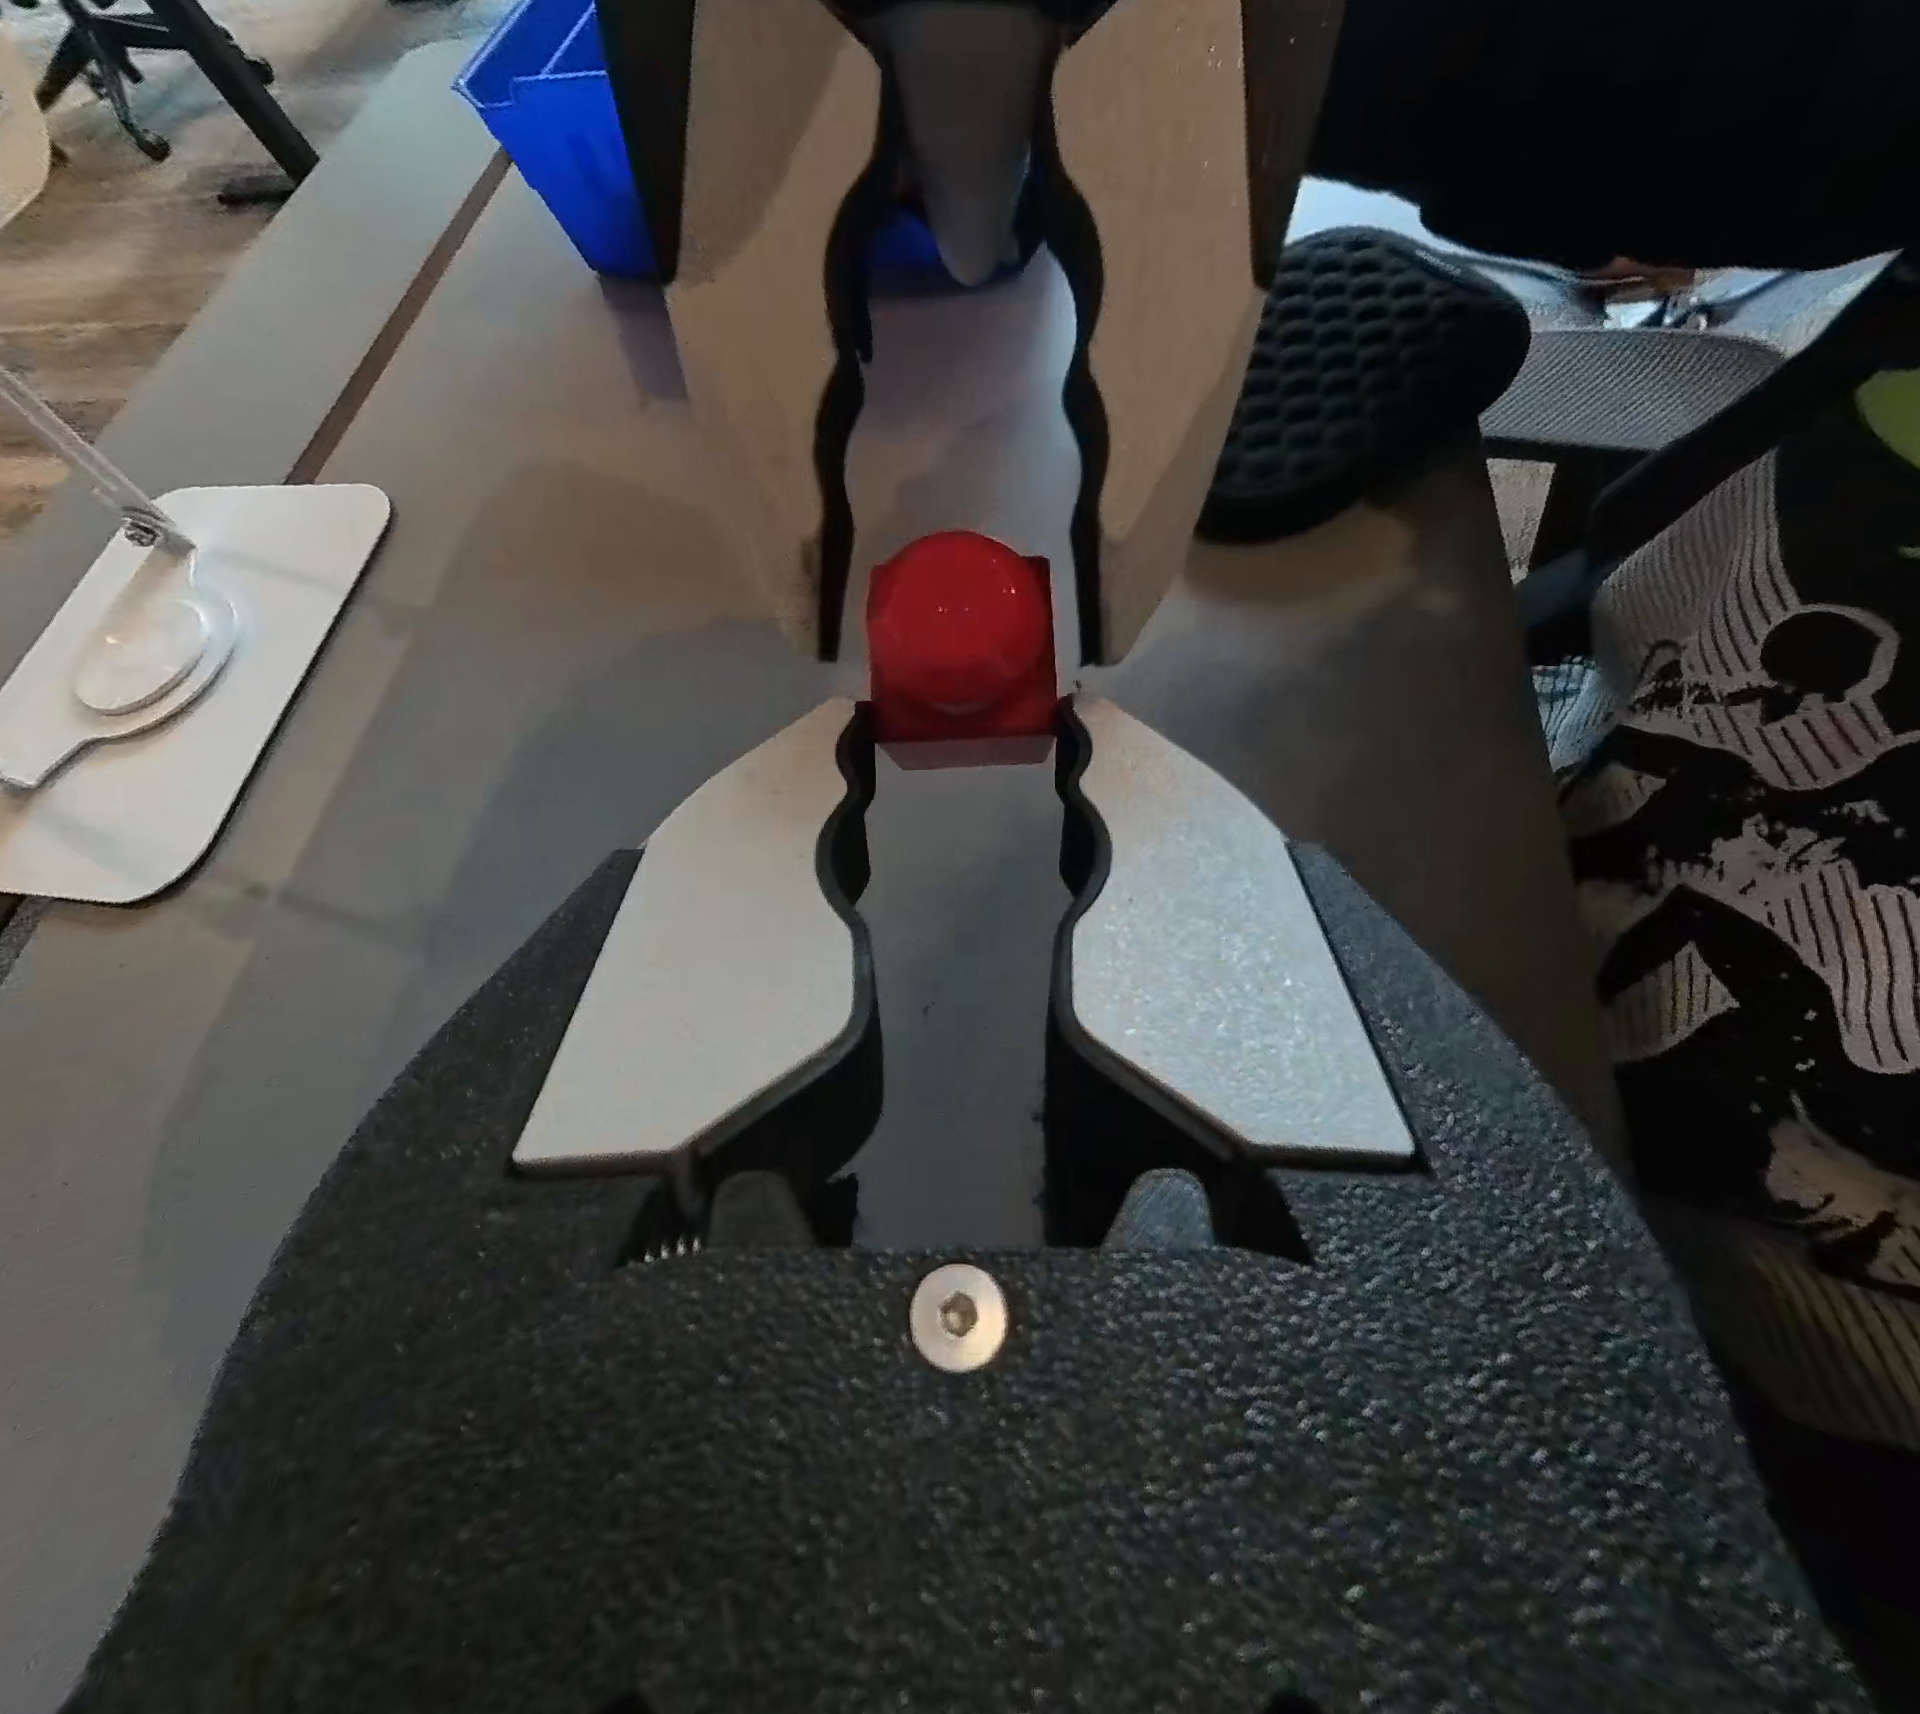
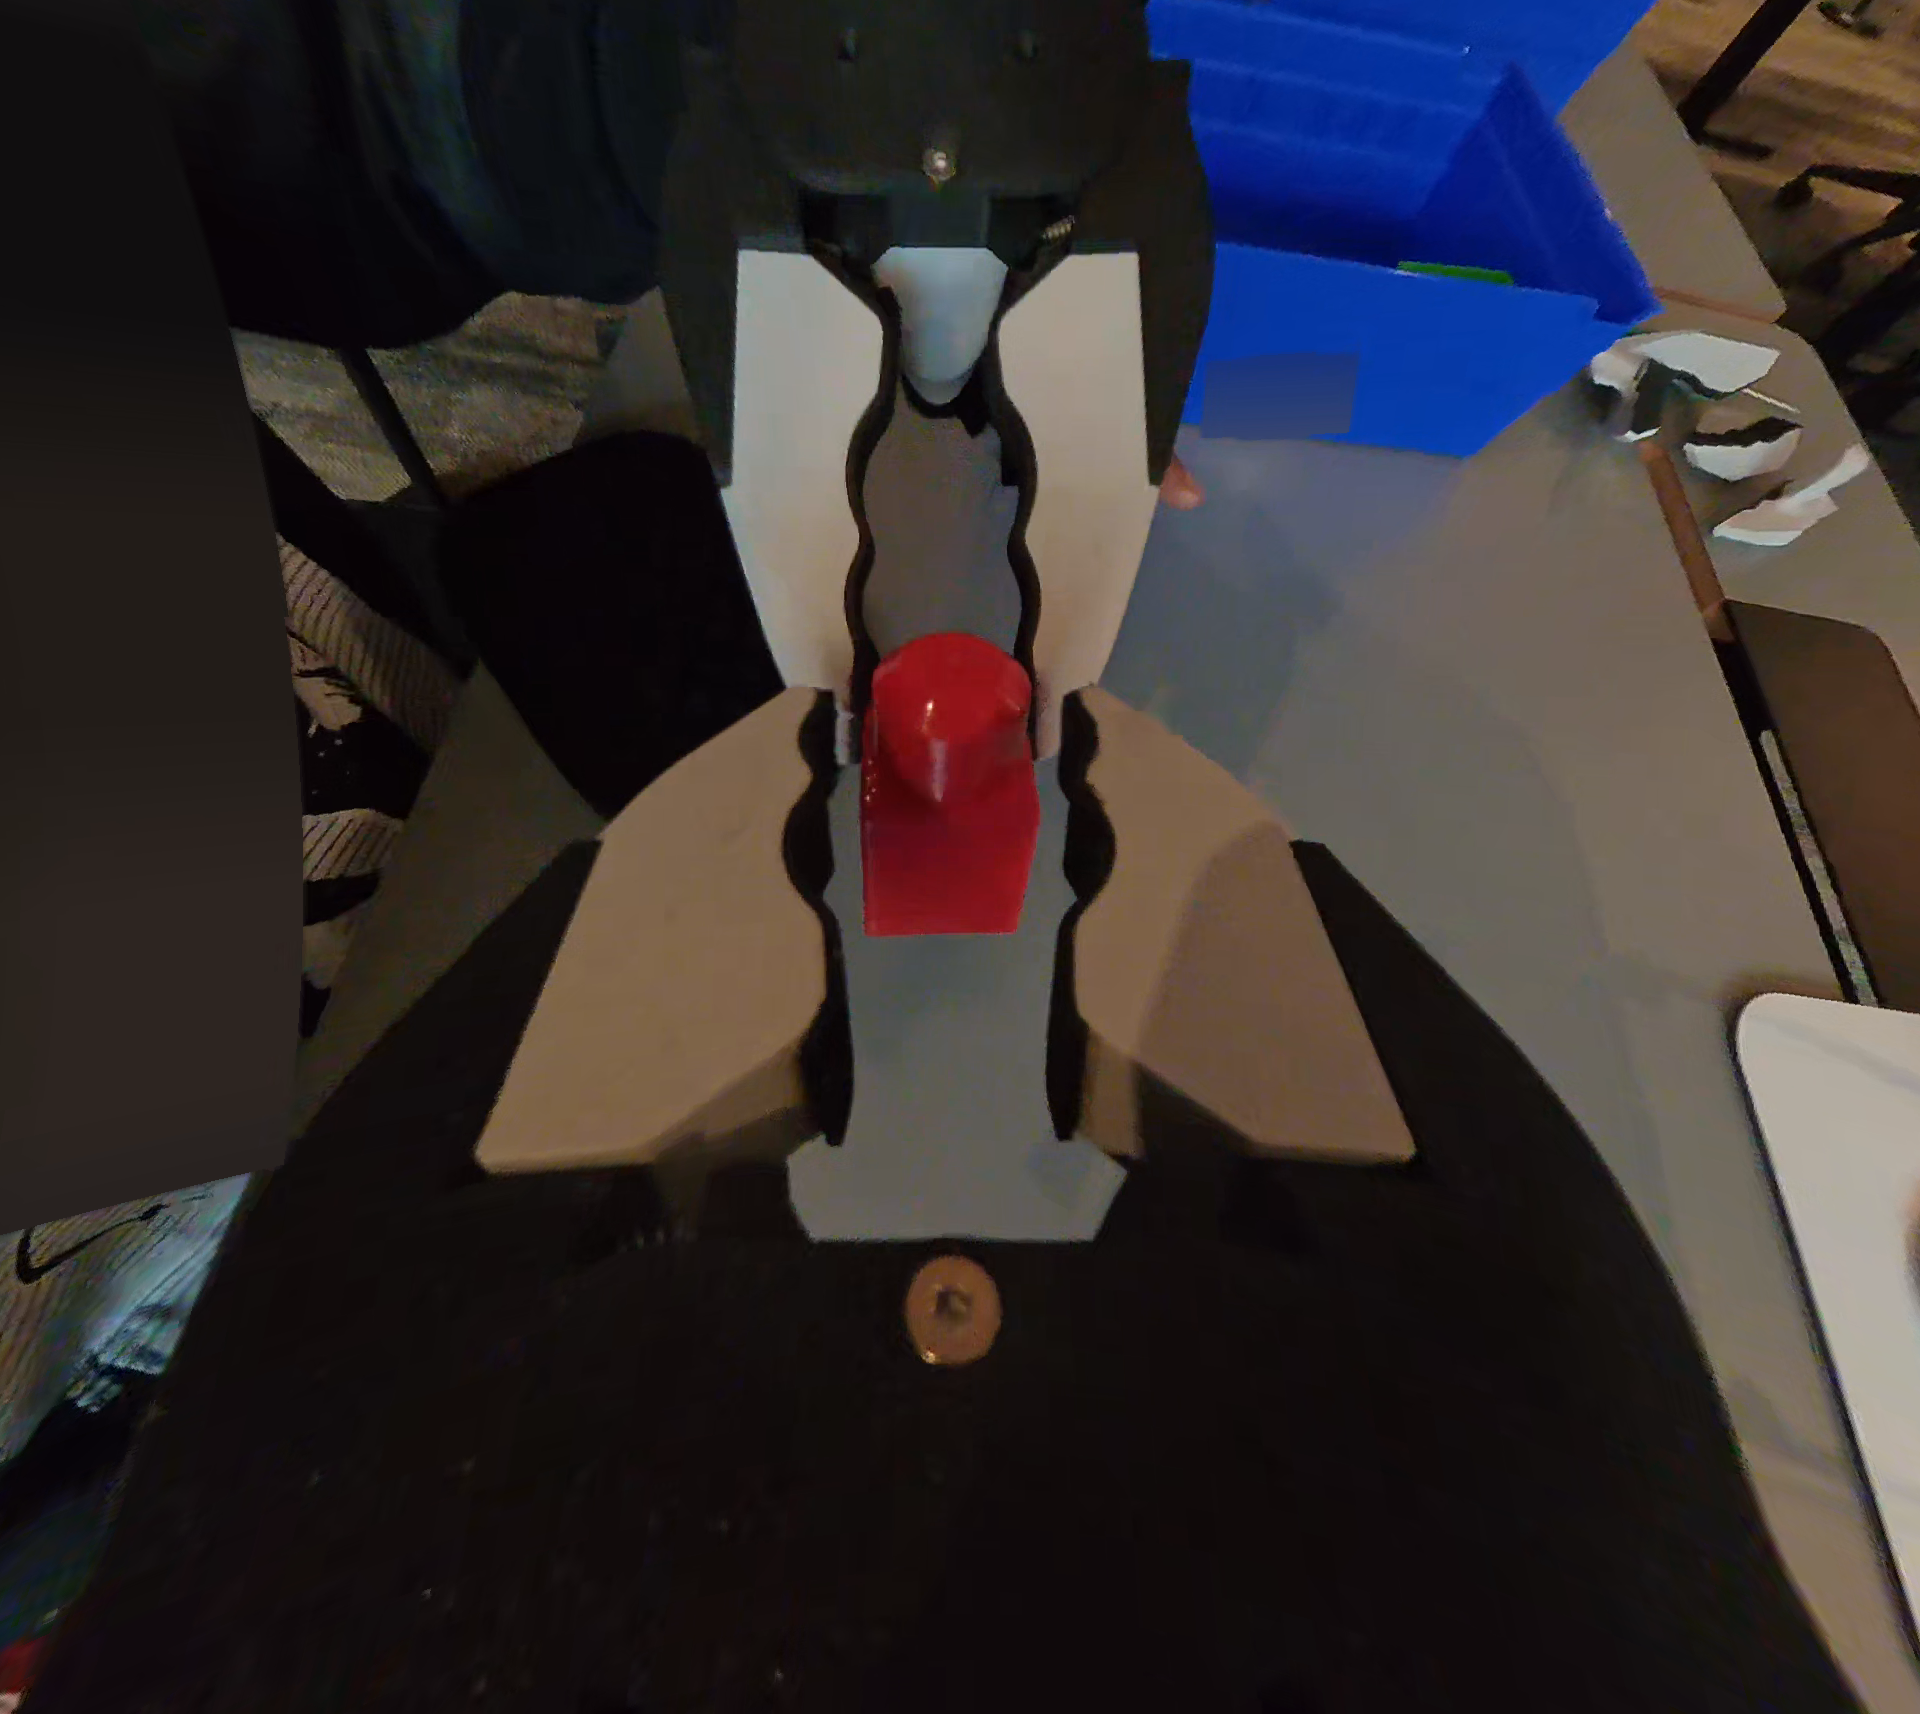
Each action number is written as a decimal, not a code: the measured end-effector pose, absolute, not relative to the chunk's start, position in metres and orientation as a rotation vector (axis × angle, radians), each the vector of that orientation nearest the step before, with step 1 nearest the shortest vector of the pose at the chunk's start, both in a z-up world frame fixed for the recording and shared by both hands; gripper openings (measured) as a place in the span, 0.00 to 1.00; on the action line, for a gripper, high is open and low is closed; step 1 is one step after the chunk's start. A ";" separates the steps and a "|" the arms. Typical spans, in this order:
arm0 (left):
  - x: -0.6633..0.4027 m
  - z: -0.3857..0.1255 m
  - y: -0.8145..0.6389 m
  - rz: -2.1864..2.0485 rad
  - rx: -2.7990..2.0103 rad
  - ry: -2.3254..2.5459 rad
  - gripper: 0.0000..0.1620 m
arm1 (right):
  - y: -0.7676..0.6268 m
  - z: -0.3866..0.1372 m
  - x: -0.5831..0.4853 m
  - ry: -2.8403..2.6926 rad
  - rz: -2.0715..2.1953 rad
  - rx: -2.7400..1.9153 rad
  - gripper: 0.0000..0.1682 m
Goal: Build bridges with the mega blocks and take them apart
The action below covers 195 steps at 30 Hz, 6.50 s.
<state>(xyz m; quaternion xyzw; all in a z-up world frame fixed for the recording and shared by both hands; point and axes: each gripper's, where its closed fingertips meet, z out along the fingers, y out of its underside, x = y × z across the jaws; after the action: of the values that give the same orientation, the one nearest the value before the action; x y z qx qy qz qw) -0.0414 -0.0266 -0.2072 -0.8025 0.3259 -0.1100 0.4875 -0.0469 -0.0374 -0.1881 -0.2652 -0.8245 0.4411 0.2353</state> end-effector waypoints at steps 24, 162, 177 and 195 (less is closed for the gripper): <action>-0.030 -0.213 -0.019 -0.324 -1.787 0.700 0.22 | -0.026 -0.186 -0.038 -2.360 1.096 -0.672 0.25; -0.364 -0.277 -0.156 0.226 -2.162 0.771 0.18 | 0.049 -0.220 0.004 -2.286 0.473 -1.150 0.42; -0.338 -0.212 -0.158 0.386 -1.999 0.682 0.03 | -0.030 -0.199 -0.074 -2.316 0.626 -0.599 0.41; -0.136 -0.109 -0.089 0.005 -1.400 0.783 0.03 | -0.064 -0.142 -0.108 -1.891 0.891 -0.329 0.35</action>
<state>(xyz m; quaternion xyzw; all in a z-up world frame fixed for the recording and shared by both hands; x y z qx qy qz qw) -0.1359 -0.0892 -0.1085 -0.6273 0.3508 0.0023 0.6953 -0.1080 -0.0637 -0.1422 -0.1353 -0.7788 0.3670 0.4904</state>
